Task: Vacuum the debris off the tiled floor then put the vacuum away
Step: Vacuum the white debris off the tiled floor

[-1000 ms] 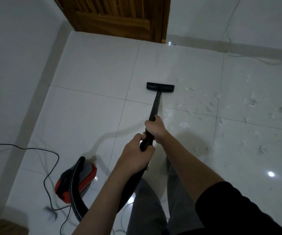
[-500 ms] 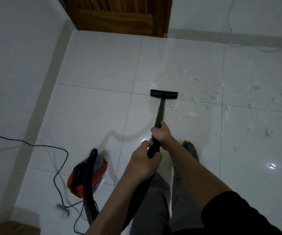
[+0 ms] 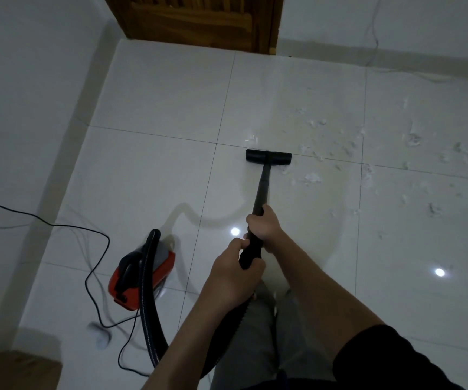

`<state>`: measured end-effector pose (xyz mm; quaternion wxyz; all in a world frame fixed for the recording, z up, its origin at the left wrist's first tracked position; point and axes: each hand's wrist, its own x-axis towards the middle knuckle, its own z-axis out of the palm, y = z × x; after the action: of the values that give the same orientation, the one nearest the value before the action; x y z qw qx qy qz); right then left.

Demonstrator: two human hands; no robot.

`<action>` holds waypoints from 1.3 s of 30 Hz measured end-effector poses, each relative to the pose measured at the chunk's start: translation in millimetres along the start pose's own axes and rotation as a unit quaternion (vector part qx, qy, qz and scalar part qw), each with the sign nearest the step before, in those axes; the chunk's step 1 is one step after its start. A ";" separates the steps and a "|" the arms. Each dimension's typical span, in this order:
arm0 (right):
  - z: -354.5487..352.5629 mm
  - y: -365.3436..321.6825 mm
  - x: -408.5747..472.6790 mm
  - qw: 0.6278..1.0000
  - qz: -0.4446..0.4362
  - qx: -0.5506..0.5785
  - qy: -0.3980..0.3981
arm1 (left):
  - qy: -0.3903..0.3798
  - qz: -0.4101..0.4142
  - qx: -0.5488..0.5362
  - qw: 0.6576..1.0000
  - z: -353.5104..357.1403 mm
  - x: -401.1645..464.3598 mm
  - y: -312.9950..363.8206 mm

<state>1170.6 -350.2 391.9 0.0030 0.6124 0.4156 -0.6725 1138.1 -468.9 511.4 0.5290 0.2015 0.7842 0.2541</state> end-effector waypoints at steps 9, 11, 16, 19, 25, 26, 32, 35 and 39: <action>-10.7 35.9 -38.4 1.000 0.006 0.002 -0.023 | 0.005 0.009 -0.009 1.000 25.7 -38.5 -24.7; -12.1 47.0 -43.2 1.000 0.006 0.003 -0.025 | 0.009 0.013 0.005 1.000 32.2 -46.0 -31.3; -14.3 69.8 -56.9 0.999 0.007 0.014 -0.032 | 0.016 0.029 0.008 0.999 46.8 -63.0 -51.4; -13.5 82.0 -67.9 0.999 0.011 0.018 -0.035 | 0.015 0.035 0.001 0.999 52.2 -75.4 -63.7; -10.1 108.2 -89.7 0.999 0.020 0.025 -0.032 | 0.014 0.037 0.001 0.999 60.8 -97.8 -83.1; -10.0 112.6 -93.2 0.999 0.022 0.025 -0.033 | 0.014 0.036 0.004 0.999 62.7 -101.6 -86.5; -7.6 140.6 -108.5 0.999 0.024 0.012 -0.030 | 0.015 0.037 0.008 0.999 73.9 -125.3 -109.0; -5.6 152.0 -115.7 0.999 0.028 0.010 -0.030 | 0.015 0.037 0.003 0.999 77.1 -135.1 -118.5; -1.3 163.2 -126.5 0.999 0.031 -0.002 -0.036 | 0.018 0.037 -0.004 0.999 76.9 -145.6 -129.8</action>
<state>1287.0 -520.2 405.9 0.0397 0.6007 0.3971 -0.6928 1255.9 -642.3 514.0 0.5060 0.2235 0.7845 0.2805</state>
